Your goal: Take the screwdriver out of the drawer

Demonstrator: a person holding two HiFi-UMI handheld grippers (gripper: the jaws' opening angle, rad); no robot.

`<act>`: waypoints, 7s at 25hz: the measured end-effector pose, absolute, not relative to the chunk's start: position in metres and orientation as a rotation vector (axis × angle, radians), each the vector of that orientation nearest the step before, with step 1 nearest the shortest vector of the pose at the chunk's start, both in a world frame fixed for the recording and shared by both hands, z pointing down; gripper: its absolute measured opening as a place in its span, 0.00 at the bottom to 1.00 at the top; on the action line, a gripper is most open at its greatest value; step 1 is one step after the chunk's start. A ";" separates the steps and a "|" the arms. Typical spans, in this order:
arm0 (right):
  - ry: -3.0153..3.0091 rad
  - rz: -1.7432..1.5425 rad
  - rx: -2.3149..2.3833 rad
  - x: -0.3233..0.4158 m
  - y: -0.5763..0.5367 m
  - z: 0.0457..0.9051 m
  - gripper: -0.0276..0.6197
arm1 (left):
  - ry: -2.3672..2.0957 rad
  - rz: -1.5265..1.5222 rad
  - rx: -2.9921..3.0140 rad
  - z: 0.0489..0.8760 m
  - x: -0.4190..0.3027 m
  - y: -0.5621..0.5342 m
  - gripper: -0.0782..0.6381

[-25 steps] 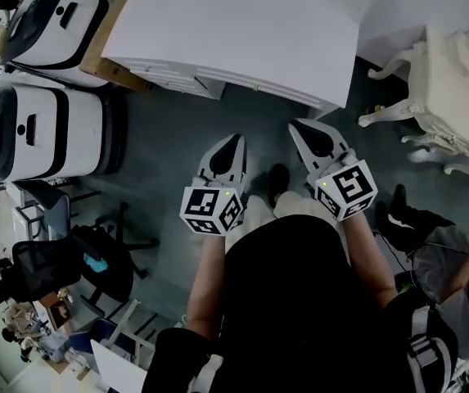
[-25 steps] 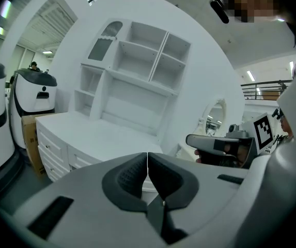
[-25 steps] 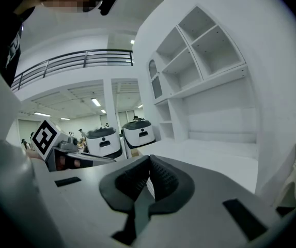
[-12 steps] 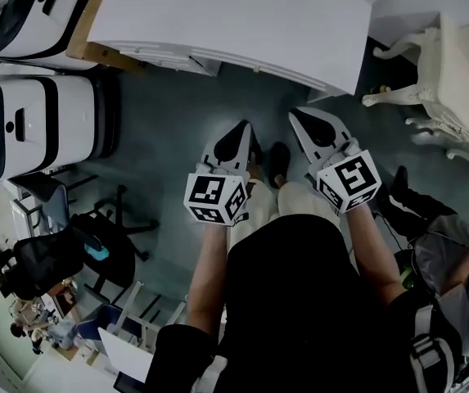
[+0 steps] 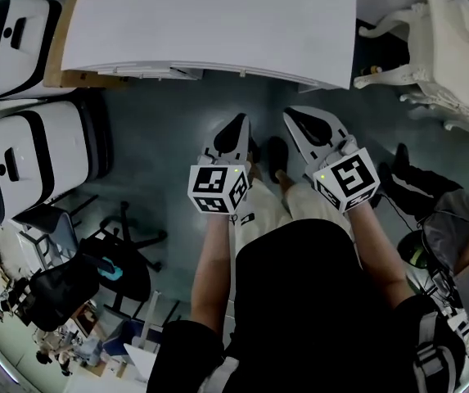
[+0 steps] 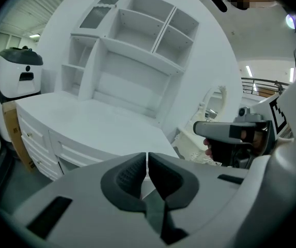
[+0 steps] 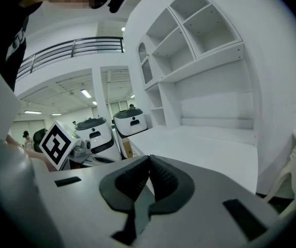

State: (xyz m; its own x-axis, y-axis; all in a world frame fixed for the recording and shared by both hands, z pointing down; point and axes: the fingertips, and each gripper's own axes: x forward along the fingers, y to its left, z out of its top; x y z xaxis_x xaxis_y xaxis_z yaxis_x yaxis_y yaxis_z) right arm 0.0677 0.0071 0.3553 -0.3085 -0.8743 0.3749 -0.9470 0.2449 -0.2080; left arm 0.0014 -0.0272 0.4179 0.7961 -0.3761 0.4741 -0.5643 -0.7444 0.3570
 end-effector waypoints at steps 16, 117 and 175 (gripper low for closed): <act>-2.191 0.695 1.797 0.094 -0.017 0.400 0.07 | -0.597 0.722 2.482 0.521 0.030 -0.071 0.23; -2.134 0.845 1.736 0.072 -0.014 0.446 0.07 | -0.721 1.021 2.237 0.678 0.009 -0.081 0.22; -2.324 0.696 1.365 0.038 -0.005 0.417 0.07 | -0.936 0.925 2.135 0.607 -0.088 0.007 0.21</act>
State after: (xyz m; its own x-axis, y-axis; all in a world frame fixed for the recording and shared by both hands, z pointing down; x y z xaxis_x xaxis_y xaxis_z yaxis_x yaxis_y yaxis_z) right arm 0.0376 -0.0050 0.4167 -0.4707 -0.7054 0.5299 -0.8806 0.4131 -0.2322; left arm -0.0879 0.0066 0.6073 0.5030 -0.3553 0.7879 -0.7919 -0.5546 0.2555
